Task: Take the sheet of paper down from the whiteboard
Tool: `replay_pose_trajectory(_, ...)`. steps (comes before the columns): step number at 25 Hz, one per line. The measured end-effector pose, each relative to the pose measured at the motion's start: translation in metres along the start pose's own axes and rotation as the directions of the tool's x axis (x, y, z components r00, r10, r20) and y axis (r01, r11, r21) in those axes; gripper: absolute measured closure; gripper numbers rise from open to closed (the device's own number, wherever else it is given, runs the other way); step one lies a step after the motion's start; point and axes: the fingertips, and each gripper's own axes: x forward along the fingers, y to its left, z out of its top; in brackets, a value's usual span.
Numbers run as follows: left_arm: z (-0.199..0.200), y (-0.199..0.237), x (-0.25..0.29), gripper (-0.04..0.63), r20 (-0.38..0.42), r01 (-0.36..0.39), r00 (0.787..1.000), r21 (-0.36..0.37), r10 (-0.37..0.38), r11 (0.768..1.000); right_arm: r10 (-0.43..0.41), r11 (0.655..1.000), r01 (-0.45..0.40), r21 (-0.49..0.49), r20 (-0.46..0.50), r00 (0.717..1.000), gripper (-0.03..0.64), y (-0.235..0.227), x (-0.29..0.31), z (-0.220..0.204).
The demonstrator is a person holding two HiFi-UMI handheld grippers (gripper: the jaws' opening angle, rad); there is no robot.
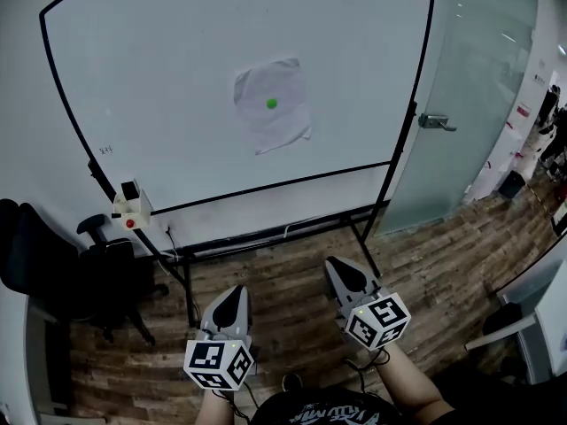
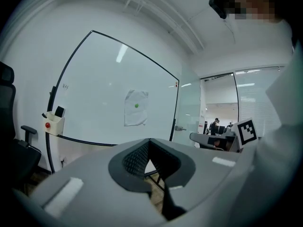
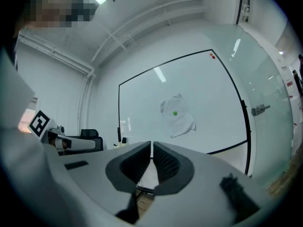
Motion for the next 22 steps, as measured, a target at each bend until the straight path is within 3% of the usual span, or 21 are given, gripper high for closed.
replay_pose_trajectory(13, 0.013, 0.03, 0.045, 0.588, 0.011, 0.052, 0.999, 0.01, -0.052, 0.999, -0.059, 0.998, 0.059, -0.001, 0.005, 0.998, 0.6, -0.021, 0.038, -0.004)
replay_pose_trajectory(22, 0.019, 0.058, 0.079, 0.588, 0.019, -0.052, 0.999, 0.052, 0.051, 0.997, 0.018, 1.0, -0.019, 0.009, 0.029, 0.999, 0.6, -0.056, 0.103, -0.002)
